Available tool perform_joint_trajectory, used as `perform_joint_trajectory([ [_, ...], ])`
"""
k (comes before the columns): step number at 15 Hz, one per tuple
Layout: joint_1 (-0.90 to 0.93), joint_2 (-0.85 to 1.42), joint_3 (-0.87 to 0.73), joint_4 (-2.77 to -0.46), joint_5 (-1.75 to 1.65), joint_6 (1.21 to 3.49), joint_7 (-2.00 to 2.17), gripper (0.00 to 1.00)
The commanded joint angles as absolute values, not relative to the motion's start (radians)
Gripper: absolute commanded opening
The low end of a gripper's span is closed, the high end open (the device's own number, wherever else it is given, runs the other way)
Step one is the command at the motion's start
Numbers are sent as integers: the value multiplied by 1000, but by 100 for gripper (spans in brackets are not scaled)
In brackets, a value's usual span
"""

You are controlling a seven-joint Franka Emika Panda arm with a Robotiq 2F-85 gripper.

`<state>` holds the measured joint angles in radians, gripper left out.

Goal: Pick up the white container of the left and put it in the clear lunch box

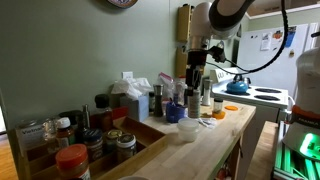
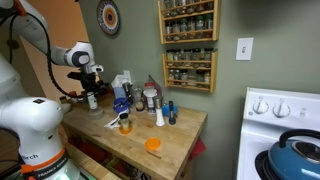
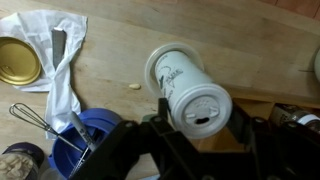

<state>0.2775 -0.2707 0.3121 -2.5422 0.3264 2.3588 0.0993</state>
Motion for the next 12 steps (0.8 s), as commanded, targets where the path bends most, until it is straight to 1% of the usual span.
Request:
perform_joint_trajectory([
  [1,293,-225,313,-2532,294,2395,116,33],
  [12,314,-129,321,-2476,246,2431,107,33],
])
